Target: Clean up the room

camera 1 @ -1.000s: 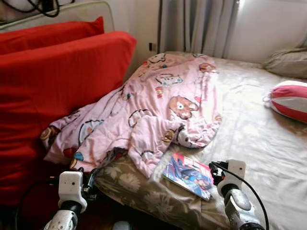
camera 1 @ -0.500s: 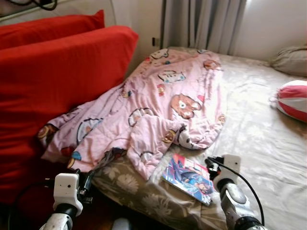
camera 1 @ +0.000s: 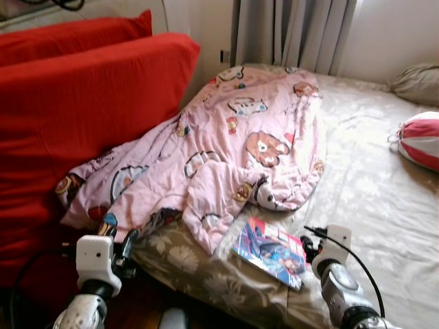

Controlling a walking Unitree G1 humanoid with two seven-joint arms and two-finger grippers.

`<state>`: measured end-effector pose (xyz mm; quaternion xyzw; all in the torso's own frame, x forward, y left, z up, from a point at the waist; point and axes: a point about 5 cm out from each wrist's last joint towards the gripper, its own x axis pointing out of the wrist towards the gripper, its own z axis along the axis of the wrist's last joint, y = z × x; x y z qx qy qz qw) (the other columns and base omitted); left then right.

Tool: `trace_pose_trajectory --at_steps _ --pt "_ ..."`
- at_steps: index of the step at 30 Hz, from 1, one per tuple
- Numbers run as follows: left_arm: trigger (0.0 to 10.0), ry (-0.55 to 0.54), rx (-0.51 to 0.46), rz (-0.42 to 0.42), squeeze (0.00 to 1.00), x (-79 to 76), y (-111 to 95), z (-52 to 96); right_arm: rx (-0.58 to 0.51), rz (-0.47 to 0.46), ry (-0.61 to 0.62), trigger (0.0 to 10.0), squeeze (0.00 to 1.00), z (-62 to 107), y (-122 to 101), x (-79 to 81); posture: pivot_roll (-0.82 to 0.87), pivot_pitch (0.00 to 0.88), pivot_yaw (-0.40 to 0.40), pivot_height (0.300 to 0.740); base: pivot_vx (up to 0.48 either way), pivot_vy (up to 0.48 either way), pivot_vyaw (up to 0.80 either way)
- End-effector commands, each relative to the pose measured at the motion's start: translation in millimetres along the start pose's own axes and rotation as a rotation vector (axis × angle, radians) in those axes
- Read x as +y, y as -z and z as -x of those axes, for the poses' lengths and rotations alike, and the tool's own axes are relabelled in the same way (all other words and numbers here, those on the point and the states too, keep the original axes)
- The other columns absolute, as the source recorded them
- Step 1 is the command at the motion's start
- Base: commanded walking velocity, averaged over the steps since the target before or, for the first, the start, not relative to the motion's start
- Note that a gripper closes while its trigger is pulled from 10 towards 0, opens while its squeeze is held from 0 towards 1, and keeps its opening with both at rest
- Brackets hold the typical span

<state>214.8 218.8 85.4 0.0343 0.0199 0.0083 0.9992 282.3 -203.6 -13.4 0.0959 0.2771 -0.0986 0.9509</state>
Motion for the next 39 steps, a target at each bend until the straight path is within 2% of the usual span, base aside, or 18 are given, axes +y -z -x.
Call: trace_pose_trajectory --at_steps 1,7,13,29,39 --pt "10.0 -0.035 -0.025 0.017 0.0 4.0 -9 -3.1 0.023 -0.023 0.026 10.0 0.0 0.1 2 -5.0 0.22 0.082 -0.054 0.632 0.0 0.0 0.0" --pt "10.0 -0.045 -0.025 0.021 0.0 5.9 -12 -3.3 0.072 -0.002 0.02 10.0 0.0 3.7 16 -5.0 0.23 0.124 -0.052 0.632 0.0 0.0 0.0" --pt "10.0 -0.027 -0.019 0.008 0.0 7.2 -21 6.7 0.106 -0.013 0.016 10.0 0.0 7.9 30 -6.2 0.26 0.178 -0.028 0.632 0.0 0.0 0.0" --pt "10.0 0.011 0.013 -0.029 0.0 10.9 -38 21.9 0.065 -0.046 -0.005 10.0 0.0 3.3 17 6.0 0.32 0.264 0.037 0.632 0.0 0.0 0.0" --pt "10.0 0.011 0.046 -0.041 0.0 13.9 -40 29.8 0.042 -0.059 0.013 10.0 0.0 1.5 10 4.5 0.33 0.278 0.047 0.632 0.0 0.0 0.0"
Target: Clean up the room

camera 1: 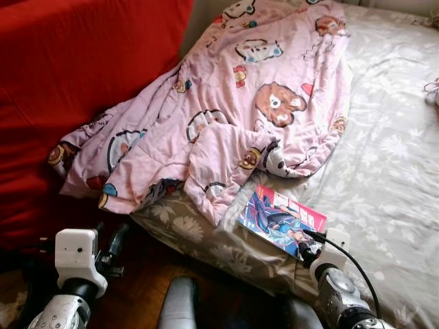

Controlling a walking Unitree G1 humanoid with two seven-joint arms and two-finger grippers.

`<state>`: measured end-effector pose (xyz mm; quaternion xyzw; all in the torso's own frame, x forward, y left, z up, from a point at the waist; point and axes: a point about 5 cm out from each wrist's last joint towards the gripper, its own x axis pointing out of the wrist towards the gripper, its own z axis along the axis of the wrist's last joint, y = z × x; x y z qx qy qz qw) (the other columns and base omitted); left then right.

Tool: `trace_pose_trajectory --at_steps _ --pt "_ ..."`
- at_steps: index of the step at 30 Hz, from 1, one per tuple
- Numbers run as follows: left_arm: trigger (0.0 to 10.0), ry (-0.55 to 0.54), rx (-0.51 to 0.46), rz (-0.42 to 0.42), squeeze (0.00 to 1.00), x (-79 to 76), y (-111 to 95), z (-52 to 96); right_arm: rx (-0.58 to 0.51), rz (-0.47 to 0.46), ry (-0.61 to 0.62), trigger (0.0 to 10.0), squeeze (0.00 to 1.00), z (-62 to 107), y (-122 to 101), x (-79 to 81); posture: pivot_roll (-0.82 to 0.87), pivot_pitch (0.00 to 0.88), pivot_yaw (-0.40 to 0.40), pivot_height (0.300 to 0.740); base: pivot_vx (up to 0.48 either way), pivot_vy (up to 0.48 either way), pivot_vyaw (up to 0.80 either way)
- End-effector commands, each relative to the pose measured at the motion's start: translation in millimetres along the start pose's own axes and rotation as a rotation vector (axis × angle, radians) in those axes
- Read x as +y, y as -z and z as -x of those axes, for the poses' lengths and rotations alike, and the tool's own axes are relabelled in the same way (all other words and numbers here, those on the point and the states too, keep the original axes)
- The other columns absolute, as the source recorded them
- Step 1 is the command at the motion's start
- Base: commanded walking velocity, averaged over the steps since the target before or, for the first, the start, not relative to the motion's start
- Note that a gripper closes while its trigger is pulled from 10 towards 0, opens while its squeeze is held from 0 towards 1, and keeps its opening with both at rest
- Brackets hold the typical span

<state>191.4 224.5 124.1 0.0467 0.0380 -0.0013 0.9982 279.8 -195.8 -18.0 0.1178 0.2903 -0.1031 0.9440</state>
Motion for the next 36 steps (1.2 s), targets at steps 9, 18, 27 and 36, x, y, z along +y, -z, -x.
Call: trace_pose_trajectory --at_steps 9,18,27,36 --pt "10.0 -0.014 0.032 -0.025 0.0 6.3 -1 10.9 -0.011 -0.015 0.018 10.0 0.0 0.4 0 -2.8 0.34 0.28 0.045 0.632 0.0 0.0 0.0" --pt "10.0 -0.014 0.036 -0.038 0.0 7.0 -1 10.4 -0.009 -0.031 0.031 0.0 0.0 0.8 1 -4.0 0.34 0.273 0.043 0.632 0.0 0.0 0.0" --pt "10.0 -0.016 0.043 -0.052 0.0 9.3 -1 12.1 0.013 -0.025 0.05 0.0 0.0 2.4 7 -7.8 0.35 0.264 0.041 0.632 0.0 0.0 0.0" --pt "10.0 -0.016 0.046 -0.06 0.0 9.7 0 12.4 0.016 -0.019 0.1 0.0 0.0 3.0 9 -12.4 0.36 0.255 0.041 0.632 0.0 0.0 0.0"
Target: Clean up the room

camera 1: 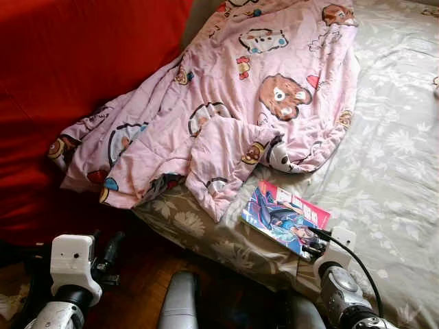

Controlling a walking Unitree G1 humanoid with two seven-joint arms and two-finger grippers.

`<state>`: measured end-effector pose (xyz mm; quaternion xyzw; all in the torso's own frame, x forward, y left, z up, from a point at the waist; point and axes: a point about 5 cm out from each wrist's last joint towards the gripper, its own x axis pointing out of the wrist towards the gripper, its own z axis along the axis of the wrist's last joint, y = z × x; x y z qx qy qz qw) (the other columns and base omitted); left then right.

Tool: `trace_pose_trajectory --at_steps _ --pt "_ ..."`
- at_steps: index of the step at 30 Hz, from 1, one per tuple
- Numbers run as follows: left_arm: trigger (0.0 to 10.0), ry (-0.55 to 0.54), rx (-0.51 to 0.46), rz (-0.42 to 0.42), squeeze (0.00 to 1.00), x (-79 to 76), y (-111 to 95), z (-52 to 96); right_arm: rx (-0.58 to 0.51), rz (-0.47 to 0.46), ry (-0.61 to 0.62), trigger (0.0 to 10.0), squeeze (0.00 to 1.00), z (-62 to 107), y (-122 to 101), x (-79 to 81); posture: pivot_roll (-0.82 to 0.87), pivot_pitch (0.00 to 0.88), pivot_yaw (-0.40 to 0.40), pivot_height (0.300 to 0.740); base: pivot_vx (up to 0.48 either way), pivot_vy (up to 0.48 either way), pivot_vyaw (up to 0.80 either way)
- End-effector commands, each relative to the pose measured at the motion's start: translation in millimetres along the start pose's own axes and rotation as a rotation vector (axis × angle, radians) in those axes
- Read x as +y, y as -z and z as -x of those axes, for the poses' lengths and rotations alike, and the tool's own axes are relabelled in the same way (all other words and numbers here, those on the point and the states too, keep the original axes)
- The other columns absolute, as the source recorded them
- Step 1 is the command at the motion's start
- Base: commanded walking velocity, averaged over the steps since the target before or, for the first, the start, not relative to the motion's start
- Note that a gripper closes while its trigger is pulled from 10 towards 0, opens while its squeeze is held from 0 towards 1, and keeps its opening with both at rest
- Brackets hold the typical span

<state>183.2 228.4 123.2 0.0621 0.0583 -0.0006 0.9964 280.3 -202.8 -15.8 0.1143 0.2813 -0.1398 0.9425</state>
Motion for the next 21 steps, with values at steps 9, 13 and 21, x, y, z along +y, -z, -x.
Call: trace_pose_trajectory --at_steps 9,13,21 --pt "10.0 -0.044 0.011 -0.031 0.0 9.2 6 0.3 0.03 -0.004 0.096 0.0 0.0 3.9 13 -14.1 0.36 0.207 0.021 0.632 0.0 0.0 0.0" --pt "10.0 -0.08 0.041 -0.018 0.0 13.2 21 -1.5 -0.013 -0.042 0.096 0.0 0.0 3.5 7 -14.5 0.34 0.146 -0.011 0.632 0.0 0.0 0.0" --pt "10.0 -0.179 0.077 0.044 0.0 17.4 51 -13.5 -0.109 -0.062 0.029 0.0 0.0 0.2 -14 -10.8 0.29 0.032 -0.059 0.632 0.0 0.0 0.0"
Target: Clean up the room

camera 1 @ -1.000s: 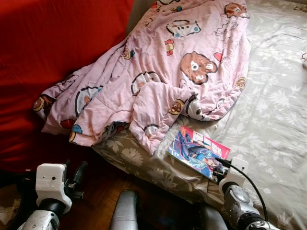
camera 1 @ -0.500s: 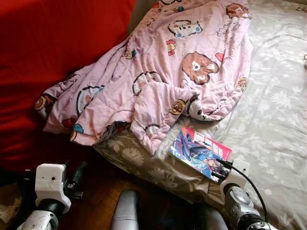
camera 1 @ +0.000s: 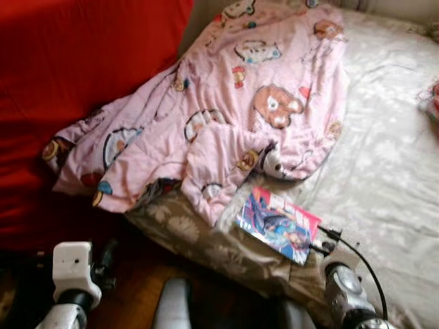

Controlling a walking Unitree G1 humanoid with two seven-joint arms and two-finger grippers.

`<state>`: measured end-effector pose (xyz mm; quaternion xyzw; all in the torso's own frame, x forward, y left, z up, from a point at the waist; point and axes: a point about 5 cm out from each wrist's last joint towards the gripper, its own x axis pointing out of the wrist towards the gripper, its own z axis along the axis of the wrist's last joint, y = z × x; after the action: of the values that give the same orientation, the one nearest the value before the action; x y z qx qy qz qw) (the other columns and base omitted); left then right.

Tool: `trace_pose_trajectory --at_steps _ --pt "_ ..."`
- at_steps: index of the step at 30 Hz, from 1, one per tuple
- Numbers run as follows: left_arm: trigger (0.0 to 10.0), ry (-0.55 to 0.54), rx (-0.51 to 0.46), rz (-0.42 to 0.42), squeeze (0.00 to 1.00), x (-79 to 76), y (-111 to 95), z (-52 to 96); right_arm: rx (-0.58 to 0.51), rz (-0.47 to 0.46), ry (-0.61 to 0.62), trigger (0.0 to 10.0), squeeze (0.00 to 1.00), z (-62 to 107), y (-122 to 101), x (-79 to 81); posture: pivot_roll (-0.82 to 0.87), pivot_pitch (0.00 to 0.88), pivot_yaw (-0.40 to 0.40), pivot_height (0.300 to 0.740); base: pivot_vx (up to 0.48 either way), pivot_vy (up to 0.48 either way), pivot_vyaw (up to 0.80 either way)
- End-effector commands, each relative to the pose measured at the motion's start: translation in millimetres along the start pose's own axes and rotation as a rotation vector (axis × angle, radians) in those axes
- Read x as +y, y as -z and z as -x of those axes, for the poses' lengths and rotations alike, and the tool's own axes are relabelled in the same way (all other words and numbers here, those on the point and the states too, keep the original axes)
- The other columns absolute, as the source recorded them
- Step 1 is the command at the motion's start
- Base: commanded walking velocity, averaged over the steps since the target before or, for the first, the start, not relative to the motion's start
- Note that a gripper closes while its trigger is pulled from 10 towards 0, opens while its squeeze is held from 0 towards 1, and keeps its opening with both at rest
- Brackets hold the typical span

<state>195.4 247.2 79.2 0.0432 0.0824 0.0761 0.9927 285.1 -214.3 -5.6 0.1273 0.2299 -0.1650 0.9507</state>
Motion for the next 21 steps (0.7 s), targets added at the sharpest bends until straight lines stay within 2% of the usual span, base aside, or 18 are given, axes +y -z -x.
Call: trace_pose_trajectory --at_steps 1,4,7,9,16,17,18,20,21 --pt "10.0 -0.043 0.017 0.002 0.0 5.3 8 1.5 -0.013 -0.01 -0.004 0.0 0.0 0.3 -1 -3.2 0.28 0.025 -0.061 0.632 0.0 0.0 0.0" --pt "10.0 -0.078 0.014 0.012 0.0 8.6 12 -4.2 -0.025 -0.012 -0.026 0.0 0.0 -0.4 -4 -1.5 0.28 0.0 -0.078 0.632 0.0 0.0 0.0" --pt "10.0 -0.209 0.008 0.016 0.0 27.2 18 -12.0 -0.042 -0.004 -0.072 0.0 0.0 -0.4 -6 1.3 0.27 0.0 -0.092 0.632 0.0 0.0 0.0" --pt "10.0 -0.242 0.028 0.032 0.0 34.0 25 -13.6 -0.05 0.009 -0.092 0.0 0.0 0.0 -6 3.1 0.26 0.0 -0.093 0.632 0.0 0.0 0.0" --pt "10.0 -0.228 0.169 0.056 0.0 31.6 66 -7.0 -0.053 0.047 -0.133 0.0 0.0 4.4 2 2.2 0.22 0.0 -0.078 0.632 0.0 0.0 0.0" --pt "10.0 -0.232 0.197 0.063 0.0 30.2 76 -5.2 -0.044 0.057 -0.148 3.7 0.0 5.9 6 2.1 0.21 0.0 -0.072 0.632 0.0 0.0 0.0" --pt "10.0 -0.23 0.232 0.074 0.0 27.6 85 -3.1 -0.025 0.057 -0.156 10.0 0.0 7.3 11 1.2 0.2 0.0 -0.07 0.632 0.0 0.0 0.0" --pt "10.0 -0.228 0.255 0.078 0.0 25.5 91 -1.5 -0.015 0.065 -0.163 10.0 0.0 8.4 14 0.4 0.19 0.0 -0.065 0.632 0.0 0.0 0.0" --pt "10.0 -0.222 0.302 0.085 0.0 20.7 104 1.9 0.004 0.083 -0.16 10.0 0.0 10.8 20 -3.7 0.18 0.0 -0.062 0.632 0.0 0.0 0.0"
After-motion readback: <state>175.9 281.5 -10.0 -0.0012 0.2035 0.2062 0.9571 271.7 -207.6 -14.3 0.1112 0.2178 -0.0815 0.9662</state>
